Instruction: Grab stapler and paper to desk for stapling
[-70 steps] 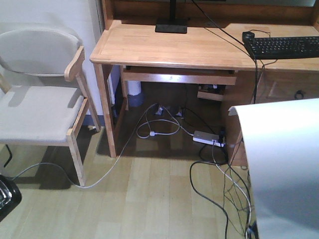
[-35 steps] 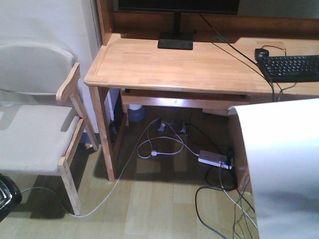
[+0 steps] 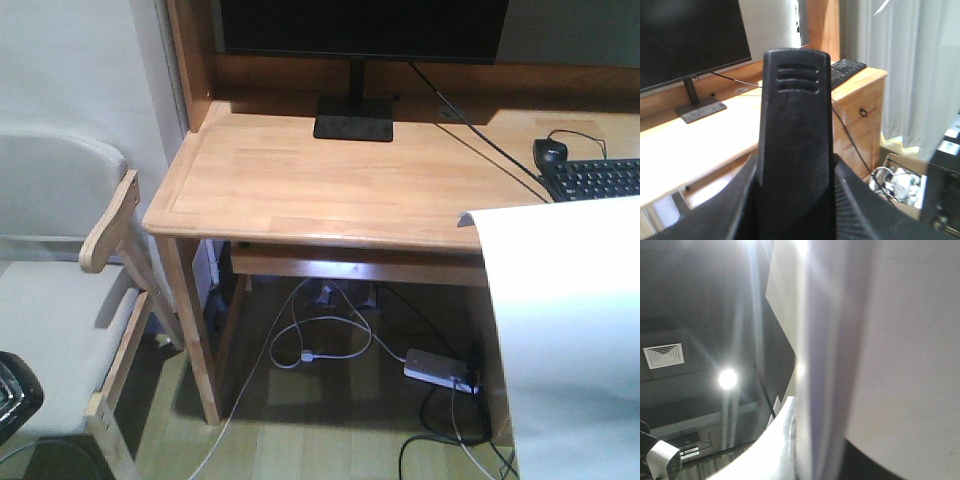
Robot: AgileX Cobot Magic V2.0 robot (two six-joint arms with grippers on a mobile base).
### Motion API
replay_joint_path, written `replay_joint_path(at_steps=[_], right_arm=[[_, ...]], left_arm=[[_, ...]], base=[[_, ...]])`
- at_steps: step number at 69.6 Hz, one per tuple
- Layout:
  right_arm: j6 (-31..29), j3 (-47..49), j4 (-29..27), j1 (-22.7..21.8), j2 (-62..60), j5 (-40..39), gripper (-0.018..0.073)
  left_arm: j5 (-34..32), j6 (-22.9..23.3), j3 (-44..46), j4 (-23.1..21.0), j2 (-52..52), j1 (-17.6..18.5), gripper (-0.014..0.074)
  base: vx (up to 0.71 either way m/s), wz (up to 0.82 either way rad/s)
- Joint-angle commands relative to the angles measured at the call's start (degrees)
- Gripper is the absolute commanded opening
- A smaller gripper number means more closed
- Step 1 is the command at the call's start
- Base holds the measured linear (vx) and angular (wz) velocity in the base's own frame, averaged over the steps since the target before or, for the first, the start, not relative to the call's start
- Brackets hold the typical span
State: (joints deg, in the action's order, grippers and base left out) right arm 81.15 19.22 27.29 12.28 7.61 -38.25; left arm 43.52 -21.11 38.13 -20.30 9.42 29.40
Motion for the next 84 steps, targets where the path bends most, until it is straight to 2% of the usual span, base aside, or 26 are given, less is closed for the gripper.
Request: replay_joint_path(at_steps=[1, 84], right_arm=[[-0.5, 1.8, -0.8, -0.5, 0.8, -1.9, -0.0006], [-0.5, 1.8, -0.8, -0.5, 0.8, -1.9, -0.0006]], left_arm=[[-6.6, 0.0, 1.7, -1.8, 0.8, 0.3, -0.0006], [-6.6, 0.0, 1.7, -1.8, 0.8, 0.3, -0.0006]], base=[[0.35, -0.05], [0.3, -0.06]])
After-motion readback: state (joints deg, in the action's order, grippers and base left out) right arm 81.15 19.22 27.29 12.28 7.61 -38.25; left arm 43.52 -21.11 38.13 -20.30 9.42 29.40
